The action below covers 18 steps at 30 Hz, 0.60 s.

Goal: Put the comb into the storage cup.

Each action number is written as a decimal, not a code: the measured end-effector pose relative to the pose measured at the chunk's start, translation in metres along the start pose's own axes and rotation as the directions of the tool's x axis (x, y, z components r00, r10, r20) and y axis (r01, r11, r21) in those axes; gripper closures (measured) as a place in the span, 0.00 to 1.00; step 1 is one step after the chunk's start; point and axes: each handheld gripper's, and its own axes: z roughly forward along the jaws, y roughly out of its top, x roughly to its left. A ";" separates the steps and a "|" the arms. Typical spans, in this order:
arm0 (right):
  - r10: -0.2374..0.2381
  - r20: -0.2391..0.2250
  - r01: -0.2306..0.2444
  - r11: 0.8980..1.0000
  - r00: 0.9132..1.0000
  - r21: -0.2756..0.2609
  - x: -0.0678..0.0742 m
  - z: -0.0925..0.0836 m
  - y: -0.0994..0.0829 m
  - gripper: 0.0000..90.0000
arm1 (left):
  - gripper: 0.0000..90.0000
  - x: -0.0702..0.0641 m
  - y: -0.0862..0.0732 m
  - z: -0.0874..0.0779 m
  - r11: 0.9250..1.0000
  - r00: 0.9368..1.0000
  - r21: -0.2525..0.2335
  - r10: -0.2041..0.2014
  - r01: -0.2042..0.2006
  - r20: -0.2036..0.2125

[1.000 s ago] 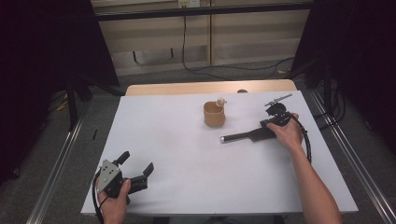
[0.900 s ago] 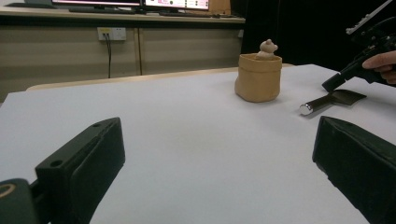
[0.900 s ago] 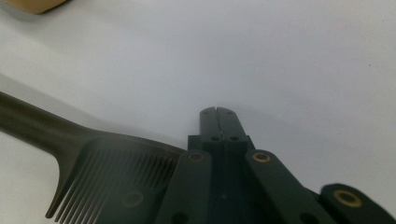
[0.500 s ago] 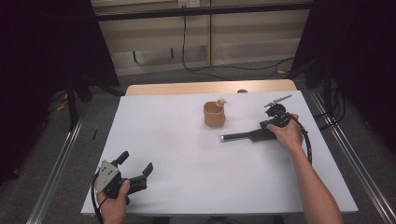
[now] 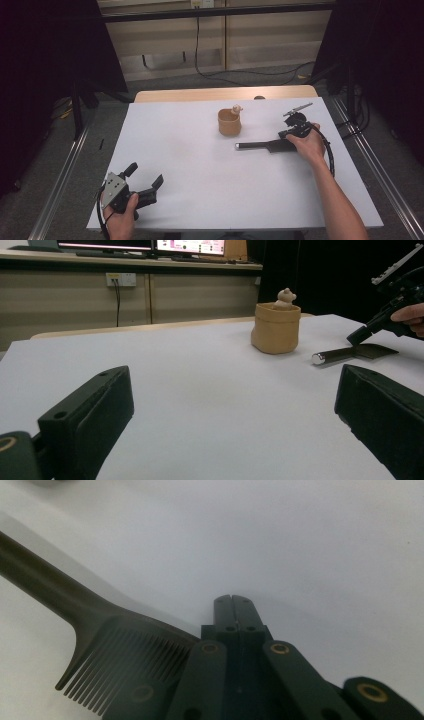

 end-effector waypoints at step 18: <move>-0.003 -0.012 0.003 1.000 1.000 0.021 0.001 -0.005 -0.004 1.00 | 0.03 0.000 0.000 0.000 1.000 1.000 0.003 0.000 0.000 -0.005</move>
